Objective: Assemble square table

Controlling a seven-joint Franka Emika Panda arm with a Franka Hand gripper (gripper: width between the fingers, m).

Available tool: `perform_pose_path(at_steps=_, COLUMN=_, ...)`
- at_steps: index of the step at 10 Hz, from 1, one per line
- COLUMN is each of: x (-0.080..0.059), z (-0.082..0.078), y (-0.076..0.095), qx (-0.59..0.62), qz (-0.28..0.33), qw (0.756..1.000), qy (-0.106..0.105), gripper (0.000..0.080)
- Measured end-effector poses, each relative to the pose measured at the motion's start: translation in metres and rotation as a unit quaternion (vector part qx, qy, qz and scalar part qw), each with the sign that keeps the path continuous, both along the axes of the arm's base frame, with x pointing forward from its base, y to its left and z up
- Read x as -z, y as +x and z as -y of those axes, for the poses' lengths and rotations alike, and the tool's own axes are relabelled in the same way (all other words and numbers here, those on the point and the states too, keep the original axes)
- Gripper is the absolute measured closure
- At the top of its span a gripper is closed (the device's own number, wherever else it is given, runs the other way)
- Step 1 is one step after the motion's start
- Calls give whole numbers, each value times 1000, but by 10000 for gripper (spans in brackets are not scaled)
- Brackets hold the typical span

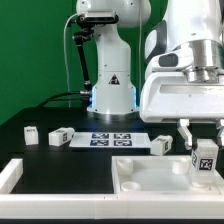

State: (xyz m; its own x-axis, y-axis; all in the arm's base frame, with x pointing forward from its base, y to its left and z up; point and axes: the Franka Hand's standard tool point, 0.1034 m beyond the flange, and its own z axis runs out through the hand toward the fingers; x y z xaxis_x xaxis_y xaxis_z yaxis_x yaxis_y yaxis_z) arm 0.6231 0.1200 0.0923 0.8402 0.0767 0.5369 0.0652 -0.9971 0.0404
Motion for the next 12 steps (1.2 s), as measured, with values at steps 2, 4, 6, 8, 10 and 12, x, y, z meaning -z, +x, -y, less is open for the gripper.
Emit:
perform_pose_path(at_steps=2, x=1, z=1, y=-1, qx=-6, qz=-1, qw=1000, qy=-5, gripper=508)
perform_pose_path(at_steps=4, x=1, z=1, y=-1, qx=-10, qz=-1, qw=1000, qy=-7, gripper=249)
perform_pose_path(at_steps=6, x=1, z=1, y=-1, qx=-14, qz=-1, qw=1000, qy=-10, gripper=159)
perform_pose_path(at_steps=8, x=1, z=1, y=-1, qx=-18, qz=-1, qw=1000, qy=-12, gripper=151)
perform_pose_path(at_steps=10, x=1, z=1, y=-1, qx=-20, qz=-1, qw=1000, qy=-13, gripper=151)
perform_pose_path(at_steps=12, x=-1, z=17, y=-1, qx=-19, qz=-51, qw=998, qy=-27, gripper=151)
